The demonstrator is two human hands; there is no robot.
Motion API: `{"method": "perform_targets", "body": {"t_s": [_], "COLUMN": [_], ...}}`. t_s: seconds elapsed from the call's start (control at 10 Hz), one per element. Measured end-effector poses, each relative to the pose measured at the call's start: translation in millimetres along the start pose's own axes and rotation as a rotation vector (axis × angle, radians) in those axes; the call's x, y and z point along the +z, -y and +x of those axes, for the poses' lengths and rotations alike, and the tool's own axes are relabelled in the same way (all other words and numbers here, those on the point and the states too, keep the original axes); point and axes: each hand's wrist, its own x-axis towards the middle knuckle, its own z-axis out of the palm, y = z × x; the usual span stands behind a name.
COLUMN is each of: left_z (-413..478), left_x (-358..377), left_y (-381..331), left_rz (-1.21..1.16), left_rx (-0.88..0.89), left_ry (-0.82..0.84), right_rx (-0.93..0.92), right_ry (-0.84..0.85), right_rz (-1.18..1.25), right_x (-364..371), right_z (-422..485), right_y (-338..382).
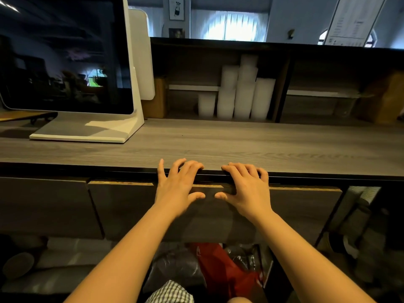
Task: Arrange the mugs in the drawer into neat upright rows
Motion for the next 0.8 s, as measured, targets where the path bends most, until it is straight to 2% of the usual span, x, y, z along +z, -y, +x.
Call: {"method": "perform_targets", "body": {"t_s": [0.2,0.4,0.5,0.6,0.8], "left_z": [-1,-2,8,21,78], "left_x": [10,2,-11,-26,-55], "left_y": [-8,-13,-10,-4,12], "left_rz": [0.084,0.091,0.066,0.057,0.043], "left_rx": [-0.074,-0.078,0.019,0.077,0.123], "left_ry": [-0.114,-0.044,0.013,0.059,0.091], "right_rx": [0.074,0.081,-0.057,-0.107,-0.012], "right_ry": [-0.044,0.068,0.156,0.249,0.397], "right_rz": [-0.065,-0.039,-0.016,-0.029,-0.079], "right_x": [3,-8,-24,-37,-47], "right_z": [5,6,18,34,92], "right_y": [9,15,4,-8,-40]}}
